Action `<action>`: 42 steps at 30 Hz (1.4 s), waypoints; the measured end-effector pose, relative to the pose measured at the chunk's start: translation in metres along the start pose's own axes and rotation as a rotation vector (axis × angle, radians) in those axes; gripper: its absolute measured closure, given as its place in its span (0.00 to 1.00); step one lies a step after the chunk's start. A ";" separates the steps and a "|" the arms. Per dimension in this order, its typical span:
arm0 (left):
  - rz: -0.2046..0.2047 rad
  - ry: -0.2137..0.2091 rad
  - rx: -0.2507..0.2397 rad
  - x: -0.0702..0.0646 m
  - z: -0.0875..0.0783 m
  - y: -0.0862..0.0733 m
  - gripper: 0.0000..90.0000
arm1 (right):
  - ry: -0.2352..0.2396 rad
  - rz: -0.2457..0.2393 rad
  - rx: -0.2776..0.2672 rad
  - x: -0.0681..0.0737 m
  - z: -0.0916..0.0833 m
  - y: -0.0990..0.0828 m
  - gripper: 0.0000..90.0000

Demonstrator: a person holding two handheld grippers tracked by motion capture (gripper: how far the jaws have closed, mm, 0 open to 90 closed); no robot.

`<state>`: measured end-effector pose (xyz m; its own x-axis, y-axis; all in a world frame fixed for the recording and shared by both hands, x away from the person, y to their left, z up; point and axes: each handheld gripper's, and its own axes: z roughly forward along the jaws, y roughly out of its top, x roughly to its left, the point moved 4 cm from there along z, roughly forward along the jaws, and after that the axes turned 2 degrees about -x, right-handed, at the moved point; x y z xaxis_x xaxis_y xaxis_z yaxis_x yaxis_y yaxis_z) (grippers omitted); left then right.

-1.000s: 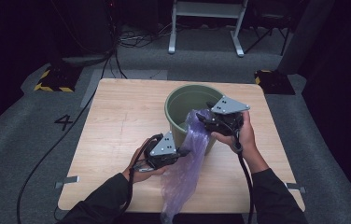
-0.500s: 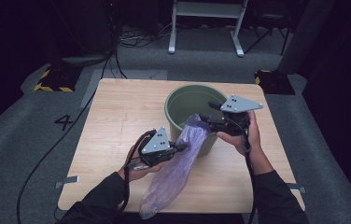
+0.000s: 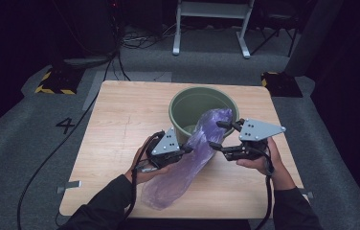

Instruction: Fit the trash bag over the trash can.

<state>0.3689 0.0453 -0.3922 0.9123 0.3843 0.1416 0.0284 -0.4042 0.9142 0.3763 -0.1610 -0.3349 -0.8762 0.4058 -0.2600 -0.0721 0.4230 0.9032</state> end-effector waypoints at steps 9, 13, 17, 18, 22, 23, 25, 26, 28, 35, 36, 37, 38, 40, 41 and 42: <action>-0.032 0.016 -0.012 0.004 -0.005 -0.001 0.99 | 0.025 -0.093 0.047 0.011 0.000 0.002 0.33; -0.032 0.013 -0.019 0.004 -0.007 0.001 0.99 | -0.024 -0.121 0.082 0.008 0.005 0.000 0.65; -0.027 0.010 -0.022 0.004 -0.009 0.004 0.99 | -0.037 -0.124 0.067 0.003 0.007 0.000 0.89; -0.030 0.008 -0.023 0.005 -0.009 0.004 0.98 | -0.049 -0.119 0.061 0.002 0.007 0.001 0.92; -0.060 0.001 -0.037 0.008 -0.012 0.005 0.83 | -0.100 -0.087 0.029 -0.007 0.006 0.005 0.98; -0.068 0.005 -0.040 0.009 -0.012 0.005 0.79 | -0.108 -0.078 0.025 -0.009 0.006 0.006 0.99; -0.084 0.001 -0.039 0.010 -0.014 0.004 0.70 | -0.128 -0.057 0.021 -0.015 0.007 0.006 0.99; -0.089 -0.005 -0.040 0.010 -0.015 0.004 0.67 | -0.138 -0.044 0.021 -0.018 0.008 0.006 0.99; -0.104 -0.012 -0.042 0.011 -0.017 0.003 0.56 | -0.162 -0.023 0.025 -0.025 0.011 0.005 0.99; -0.118 -0.057 -0.002 0.009 -0.019 -0.008 0.45 | -0.228 0.028 0.033 -0.043 0.018 0.000 0.99; -0.117 -0.057 0.007 0.010 -0.019 -0.009 0.45 | -0.235 0.037 0.033 -0.046 0.018 -0.001 0.98; -0.118 -0.058 0.014 0.010 -0.019 -0.011 0.45 | -0.239 0.047 0.036 -0.049 0.019 -0.002 0.98; -0.116 -0.067 0.022 0.010 -0.018 -0.013 0.47 | -0.243 0.057 0.040 -0.051 0.020 -0.003 0.98; -0.097 -0.077 0.039 0.009 -0.018 -0.015 0.53 | -0.250 0.076 0.054 -0.056 0.023 -0.007 0.97; -0.088 -0.086 0.045 0.008 -0.017 -0.016 0.57 | -0.255 0.082 0.060 -0.057 0.024 -0.008 0.97; -0.073 -0.094 0.053 0.006 -0.016 -0.017 0.61 | -0.258 0.089 0.066 -0.059 0.025 -0.009 0.97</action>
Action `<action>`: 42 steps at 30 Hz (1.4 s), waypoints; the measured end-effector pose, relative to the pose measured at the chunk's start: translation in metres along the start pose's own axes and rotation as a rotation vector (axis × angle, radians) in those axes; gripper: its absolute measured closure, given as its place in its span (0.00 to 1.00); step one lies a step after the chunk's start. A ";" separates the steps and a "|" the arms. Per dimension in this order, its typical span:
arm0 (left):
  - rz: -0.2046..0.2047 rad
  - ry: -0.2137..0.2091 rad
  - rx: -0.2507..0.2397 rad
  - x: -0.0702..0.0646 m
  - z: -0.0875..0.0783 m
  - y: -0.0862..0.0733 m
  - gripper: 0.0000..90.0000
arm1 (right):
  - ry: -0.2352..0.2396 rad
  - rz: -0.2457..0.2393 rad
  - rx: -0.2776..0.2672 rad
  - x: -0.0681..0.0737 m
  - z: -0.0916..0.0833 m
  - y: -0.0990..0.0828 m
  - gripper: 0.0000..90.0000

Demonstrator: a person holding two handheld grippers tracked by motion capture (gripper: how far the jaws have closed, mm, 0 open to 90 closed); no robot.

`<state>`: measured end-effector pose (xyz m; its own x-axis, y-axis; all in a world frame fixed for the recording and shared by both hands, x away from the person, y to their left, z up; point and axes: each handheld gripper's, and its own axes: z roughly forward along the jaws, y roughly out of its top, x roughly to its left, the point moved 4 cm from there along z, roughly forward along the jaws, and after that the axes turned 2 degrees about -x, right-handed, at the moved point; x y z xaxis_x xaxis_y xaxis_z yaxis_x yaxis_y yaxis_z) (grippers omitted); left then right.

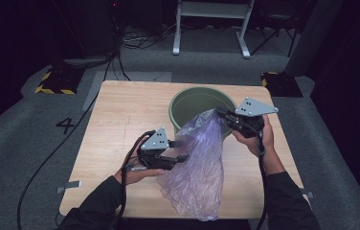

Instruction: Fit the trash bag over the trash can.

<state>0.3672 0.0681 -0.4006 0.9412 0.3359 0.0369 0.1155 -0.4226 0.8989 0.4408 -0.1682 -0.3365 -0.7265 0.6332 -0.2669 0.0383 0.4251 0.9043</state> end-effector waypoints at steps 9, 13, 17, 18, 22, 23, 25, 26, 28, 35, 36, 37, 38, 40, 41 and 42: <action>0.064 0.041 0.000 -0.002 0.004 0.001 0.97 | -0.022 0.045 0.020 0.000 0.005 -0.007 0.69; 0.066 0.059 -0.020 -0.002 0.003 0.004 0.99 | -0.002 0.037 0.003 0.004 -0.005 -0.006 0.53; 0.065 0.064 -0.019 -0.001 0.002 0.005 1.00 | 0.009 0.012 -0.019 0.008 -0.021 -0.007 0.44; 0.062 0.069 -0.019 -0.001 0.002 0.004 1.00 | 0.001 0.001 -0.016 0.009 -0.024 -0.007 0.43; 0.055 0.069 -0.022 0.000 0.001 0.004 1.00 | -0.022 -0.024 -0.007 0.009 -0.036 -0.013 0.42; 0.055 0.071 -0.021 0.001 0.001 0.004 1.00 | -0.028 -0.022 -0.007 0.009 -0.039 -0.014 0.42; 0.054 0.075 -0.021 0.002 0.001 0.003 1.00 | -0.058 -0.009 -0.004 0.005 -0.041 -0.016 0.46; 0.051 0.076 -0.025 0.002 0.000 0.004 1.00 | -0.085 -0.002 -0.001 0.002 -0.040 -0.016 0.53; 0.049 0.081 -0.030 0.003 0.000 0.004 1.00 | -0.096 0.009 -0.007 -0.001 -0.038 -0.015 0.61; 0.031 0.090 -0.028 0.006 0.002 0.003 1.00 | -0.079 -0.005 -0.037 0.007 -0.030 -0.003 0.69; 0.022 0.088 -0.029 0.006 0.002 0.002 1.00 | -0.065 0.002 -0.043 0.010 -0.030 -0.002 0.67; 0.024 0.090 -0.026 0.006 0.002 0.002 1.00 | -0.047 0.011 -0.049 0.012 -0.031 0.000 0.64; 0.028 0.095 -0.023 0.006 0.002 0.001 1.00 | -0.029 0.020 -0.054 0.013 -0.031 0.001 0.60; 0.023 0.099 -0.021 0.007 0.001 0.000 1.00 | 0.006 0.038 -0.071 0.015 -0.033 0.003 0.53; 0.021 0.103 -0.019 0.008 0.001 0.000 1.00 | 0.028 0.048 -0.081 0.016 -0.036 0.004 0.53; 0.019 0.105 -0.018 0.008 0.001 -0.001 1.00 | 0.048 0.050 -0.093 0.017 -0.038 0.005 0.51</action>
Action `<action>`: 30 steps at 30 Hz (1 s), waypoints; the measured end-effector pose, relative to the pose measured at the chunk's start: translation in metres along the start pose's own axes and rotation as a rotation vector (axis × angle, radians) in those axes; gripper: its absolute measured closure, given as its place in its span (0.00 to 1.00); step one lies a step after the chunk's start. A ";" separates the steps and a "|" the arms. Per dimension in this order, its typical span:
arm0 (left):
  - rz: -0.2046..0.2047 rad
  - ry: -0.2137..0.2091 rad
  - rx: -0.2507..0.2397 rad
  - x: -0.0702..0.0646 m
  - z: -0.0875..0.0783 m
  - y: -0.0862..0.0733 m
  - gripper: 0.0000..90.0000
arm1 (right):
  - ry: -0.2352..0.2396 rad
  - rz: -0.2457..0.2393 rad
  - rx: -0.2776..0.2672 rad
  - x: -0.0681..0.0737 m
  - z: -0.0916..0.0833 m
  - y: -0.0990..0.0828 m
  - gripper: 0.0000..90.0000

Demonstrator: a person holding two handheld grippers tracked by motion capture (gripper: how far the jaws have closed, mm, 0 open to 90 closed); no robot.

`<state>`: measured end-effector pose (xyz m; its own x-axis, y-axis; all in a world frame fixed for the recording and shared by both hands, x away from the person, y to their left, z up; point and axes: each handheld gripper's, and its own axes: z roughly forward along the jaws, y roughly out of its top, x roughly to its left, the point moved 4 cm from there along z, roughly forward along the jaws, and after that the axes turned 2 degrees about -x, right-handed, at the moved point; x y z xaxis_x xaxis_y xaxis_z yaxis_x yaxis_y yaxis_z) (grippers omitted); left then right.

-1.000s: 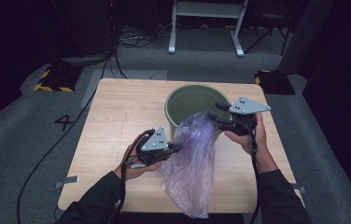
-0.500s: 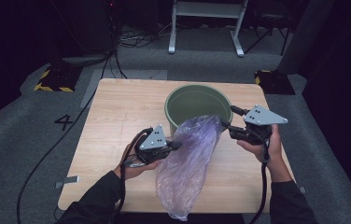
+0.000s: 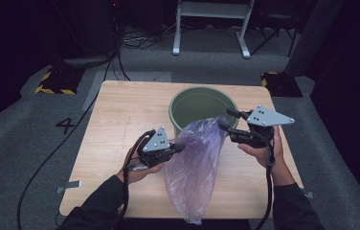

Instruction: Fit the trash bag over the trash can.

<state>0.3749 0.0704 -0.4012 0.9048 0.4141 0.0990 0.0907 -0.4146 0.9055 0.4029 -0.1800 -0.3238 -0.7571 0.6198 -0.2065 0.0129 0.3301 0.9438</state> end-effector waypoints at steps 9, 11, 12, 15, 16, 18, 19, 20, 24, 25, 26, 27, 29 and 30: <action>-0.034 0.010 0.002 0.005 0.001 -0.003 1.00 | 0.127 -0.044 0.003 0.026 -0.017 -0.004 0.40; -0.033 0.011 0.000 0.004 0.001 -0.003 1.00 | 0.151 -0.066 0.027 0.036 -0.017 -0.009 0.40; -0.031 0.012 0.000 0.004 0.001 -0.002 1.00 | 0.166 -0.072 0.038 0.040 -0.016 -0.013 0.40; -0.031 0.012 -0.001 0.004 0.001 -0.002 1.00 | 0.166 -0.119 0.071 0.051 -0.014 -0.022 0.46; -0.030 0.010 -0.001 0.004 0.001 -0.002 1.00 | 0.161 -0.138 0.080 0.053 -0.012 -0.025 0.53; -0.025 0.009 -0.001 0.004 0.000 -0.002 1.00 | 0.117 -0.193 0.109 0.054 -0.009 -0.030 0.73; -0.025 0.005 -0.002 0.003 -0.001 -0.001 1.00 | 0.104 -0.214 0.121 0.055 -0.008 -0.031 0.80; -0.019 0.006 -0.005 0.004 -0.002 -0.001 1.00 | 0.092 -0.224 0.123 0.054 -0.007 -0.031 0.86; -0.025 0.003 -0.016 0.005 -0.005 0.001 1.00 | 0.052 -0.225 0.088 0.048 -0.010 -0.027 1.00; -0.023 0.007 -0.016 0.005 -0.005 0.002 1.00 | 0.037 -0.220 0.080 0.046 -0.011 -0.026 1.00; -0.022 0.005 -0.021 0.006 -0.007 0.003 0.99 | 0.018 -0.217 0.072 0.043 -0.011 -0.024 1.00; -0.023 0.005 -0.026 0.007 -0.008 0.003 0.96 | -0.008 -0.212 0.063 0.038 -0.010 -0.022 1.00; -0.020 0.014 -0.037 0.009 -0.011 0.006 0.93 | -0.037 -0.207 0.055 0.031 -0.008 -0.018 1.00; -0.015 0.019 -0.041 0.009 -0.012 0.007 0.91 | -0.048 -0.204 0.053 0.026 -0.006 -0.016 1.00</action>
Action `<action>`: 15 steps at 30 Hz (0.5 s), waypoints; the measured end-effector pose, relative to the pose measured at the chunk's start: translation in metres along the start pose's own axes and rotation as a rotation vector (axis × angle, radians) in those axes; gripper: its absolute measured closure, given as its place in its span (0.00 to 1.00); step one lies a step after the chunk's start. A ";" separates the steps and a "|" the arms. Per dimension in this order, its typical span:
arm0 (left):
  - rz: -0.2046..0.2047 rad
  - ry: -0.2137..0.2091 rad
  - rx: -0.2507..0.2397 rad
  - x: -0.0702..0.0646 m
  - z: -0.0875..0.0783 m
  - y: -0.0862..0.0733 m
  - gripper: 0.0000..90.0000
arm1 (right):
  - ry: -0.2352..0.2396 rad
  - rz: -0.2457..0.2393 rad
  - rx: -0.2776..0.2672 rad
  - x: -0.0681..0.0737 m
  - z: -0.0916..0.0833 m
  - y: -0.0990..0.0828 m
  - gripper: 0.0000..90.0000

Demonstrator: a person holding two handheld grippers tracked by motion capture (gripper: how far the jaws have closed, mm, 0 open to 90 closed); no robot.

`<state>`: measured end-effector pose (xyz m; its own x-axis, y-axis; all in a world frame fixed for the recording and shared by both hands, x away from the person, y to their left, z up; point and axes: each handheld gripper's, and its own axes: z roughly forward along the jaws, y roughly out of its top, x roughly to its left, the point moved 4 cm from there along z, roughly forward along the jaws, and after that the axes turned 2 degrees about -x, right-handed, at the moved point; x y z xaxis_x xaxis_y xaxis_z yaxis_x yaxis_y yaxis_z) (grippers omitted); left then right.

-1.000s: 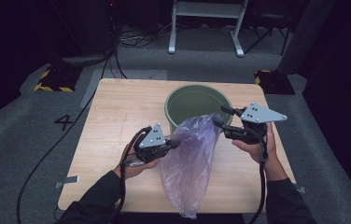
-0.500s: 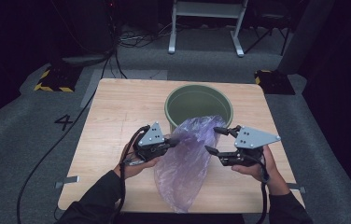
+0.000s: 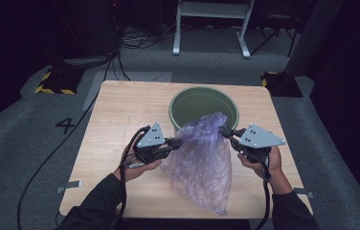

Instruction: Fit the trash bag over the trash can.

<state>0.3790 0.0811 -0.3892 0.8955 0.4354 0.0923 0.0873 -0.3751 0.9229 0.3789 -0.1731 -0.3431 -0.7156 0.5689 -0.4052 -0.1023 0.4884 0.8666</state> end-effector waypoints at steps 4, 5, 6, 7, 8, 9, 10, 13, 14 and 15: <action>-0.018 0.012 -0.019 0.004 -0.005 0.005 0.82 | -0.021 0.028 0.009 -0.016 0.012 0.004 1.00; -0.023 0.012 -0.024 0.005 -0.006 0.006 0.81 | -0.022 0.036 0.015 -0.020 0.016 0.005 1.00; -0.024 0.010 -0.026 0.007 -0.006 0.007 0.80 | -0.021 0.047 0.022 -0.023 0.020 0.005 1.00; -0.027 0.015 -0.026 0.008 -0.007 0.009 0.76 | -0.028 0.048 0.034 -0.026 0.024 0.004 1.00; -0.034 0.023 -0.026 0.009 -0.007 0.010 0.71 | -0.038 0.047 0.047 -0.030 0.028 0.004 1.00; -0.038 0.019 -0.025 0.011 -0.008 0.011 0.70 | -0.035 0.058 0.053 -0.033 0.031 0.004 1.00; -0.042 0.014 -0.029 0.011 -0.008 0.012 0.68 | -0.034 0.066 0.062 -0.036 0.035 0.004 1.00; -0.050 0.021 -0.032 0.013 -0.009 0.016 0.60 | -0.038 0.073 0.090 -0.043 0.043 0.003 1.00; -0.053 0.023 -0.034 0.013 -0.009 0.017 0.57 | -0.044 0.070 0.103 -0.046 0.046 0.003 1.00; -0.055 0.025 -0.038 0.013 -0.009 0.018 0.55 | -0.049 0.067 0.109 -0.047 0.048 0.003 1.00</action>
<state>0.3884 0.0876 -0.3675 0.8786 0.4749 0.0498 0.1191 -0.3190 0.9402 0.4454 -0.1670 -0.3350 -0.6837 0.6330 -0.3630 0.0225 0.5156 0.8566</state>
